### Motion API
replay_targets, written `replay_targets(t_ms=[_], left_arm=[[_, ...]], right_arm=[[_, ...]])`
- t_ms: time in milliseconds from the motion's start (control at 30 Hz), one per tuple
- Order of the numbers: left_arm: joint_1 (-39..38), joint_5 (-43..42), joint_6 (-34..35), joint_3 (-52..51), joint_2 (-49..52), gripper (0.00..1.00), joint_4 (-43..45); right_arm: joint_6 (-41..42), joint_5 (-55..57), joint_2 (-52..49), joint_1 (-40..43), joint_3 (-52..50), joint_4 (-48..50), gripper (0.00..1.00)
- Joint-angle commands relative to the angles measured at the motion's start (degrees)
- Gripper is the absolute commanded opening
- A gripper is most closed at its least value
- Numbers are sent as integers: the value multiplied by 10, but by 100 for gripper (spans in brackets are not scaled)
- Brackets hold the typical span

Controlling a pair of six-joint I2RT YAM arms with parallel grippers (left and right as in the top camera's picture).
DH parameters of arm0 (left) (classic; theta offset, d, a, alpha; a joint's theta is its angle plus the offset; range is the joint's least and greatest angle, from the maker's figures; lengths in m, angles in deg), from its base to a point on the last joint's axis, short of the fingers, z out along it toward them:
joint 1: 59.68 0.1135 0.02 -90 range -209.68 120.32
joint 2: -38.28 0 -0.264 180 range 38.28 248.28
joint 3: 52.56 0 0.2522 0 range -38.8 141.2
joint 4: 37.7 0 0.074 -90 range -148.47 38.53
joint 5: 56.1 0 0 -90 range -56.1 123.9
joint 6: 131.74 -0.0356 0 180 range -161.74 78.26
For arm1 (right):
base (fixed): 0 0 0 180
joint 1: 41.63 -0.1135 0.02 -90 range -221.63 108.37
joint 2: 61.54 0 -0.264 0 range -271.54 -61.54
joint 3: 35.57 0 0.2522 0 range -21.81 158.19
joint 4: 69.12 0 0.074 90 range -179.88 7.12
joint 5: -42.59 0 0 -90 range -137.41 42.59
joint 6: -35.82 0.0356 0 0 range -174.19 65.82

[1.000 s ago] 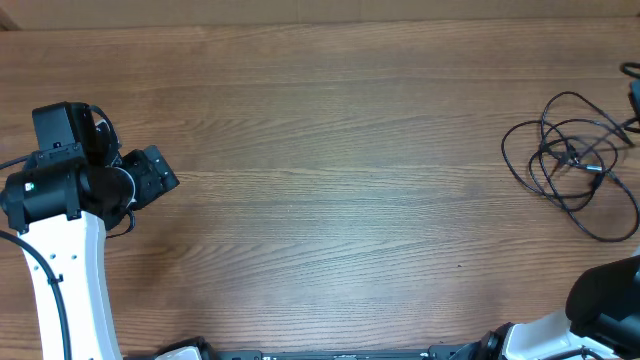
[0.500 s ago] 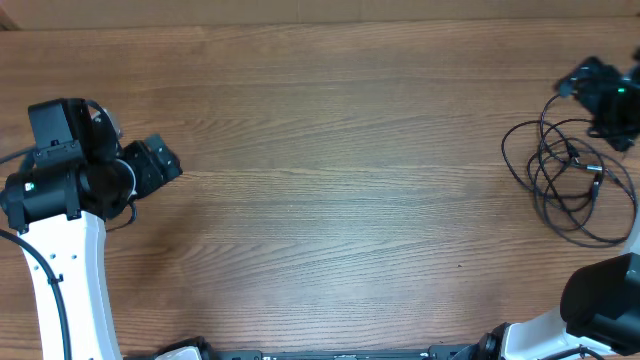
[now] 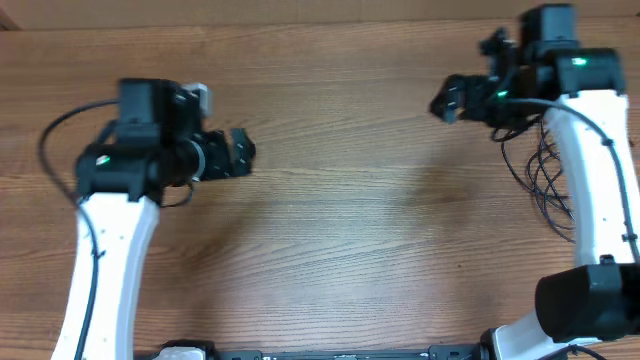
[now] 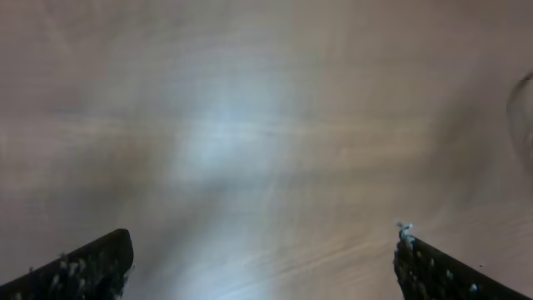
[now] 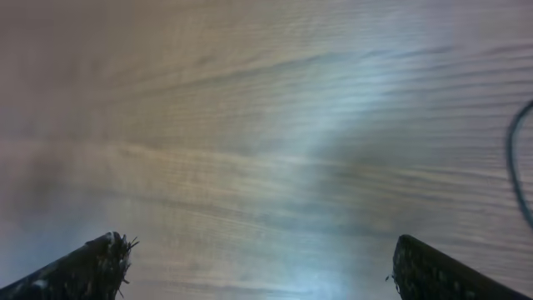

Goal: Untangle cables

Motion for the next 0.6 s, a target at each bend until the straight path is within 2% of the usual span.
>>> replay_targets(t_ms=[0, 267, 567], left_arm=[[-25, 89, -17, 7, 47, 100, -60], [-23, 97, -17, 7, 97, 100, -202], [-24, 91, -15, 6, 76, 100, -273]], right_arm=[[-15, 56, -3, -21, -2, -21, 100], [18, 50, -2, -15, -2, -71, 100], [35, 51, 8, -13, -3, -127, 100]])
